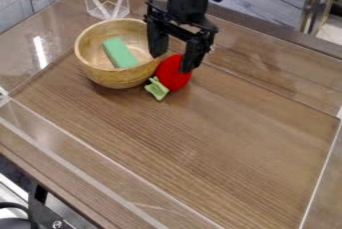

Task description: Move the red fruit to the left

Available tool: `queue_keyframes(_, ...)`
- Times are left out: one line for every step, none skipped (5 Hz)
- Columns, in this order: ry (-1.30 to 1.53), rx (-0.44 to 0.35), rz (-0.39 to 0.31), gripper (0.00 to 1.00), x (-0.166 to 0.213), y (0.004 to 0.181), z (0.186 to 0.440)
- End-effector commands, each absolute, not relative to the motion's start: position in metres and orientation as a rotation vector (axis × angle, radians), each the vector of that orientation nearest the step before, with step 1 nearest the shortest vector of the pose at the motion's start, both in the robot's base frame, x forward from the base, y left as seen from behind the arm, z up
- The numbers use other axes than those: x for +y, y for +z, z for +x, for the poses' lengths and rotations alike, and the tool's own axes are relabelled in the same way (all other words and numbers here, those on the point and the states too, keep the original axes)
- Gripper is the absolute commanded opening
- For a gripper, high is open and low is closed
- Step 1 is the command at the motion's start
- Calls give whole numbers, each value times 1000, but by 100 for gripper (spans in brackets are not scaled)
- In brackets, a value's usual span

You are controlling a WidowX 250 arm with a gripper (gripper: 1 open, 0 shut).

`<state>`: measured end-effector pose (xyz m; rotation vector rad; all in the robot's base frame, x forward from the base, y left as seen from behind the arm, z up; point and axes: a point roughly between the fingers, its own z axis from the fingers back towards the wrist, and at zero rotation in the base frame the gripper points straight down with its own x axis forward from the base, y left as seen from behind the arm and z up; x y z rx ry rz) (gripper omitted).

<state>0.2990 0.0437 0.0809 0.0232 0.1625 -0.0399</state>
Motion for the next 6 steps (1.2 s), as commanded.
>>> queue_keyframes(-52,96,33,100,44,97,318)
queue_keyframes(-79,103,35,100,41,95,324)
queue_keyframes(-58,114,35,100,38,77,325)
queue_keyframes(-46,114,33,100,31,64,324)
queue_keyframes(-14,109,35,100,10,67,325)
queue_keyframes(-4,103,33,100,-10,71,325)
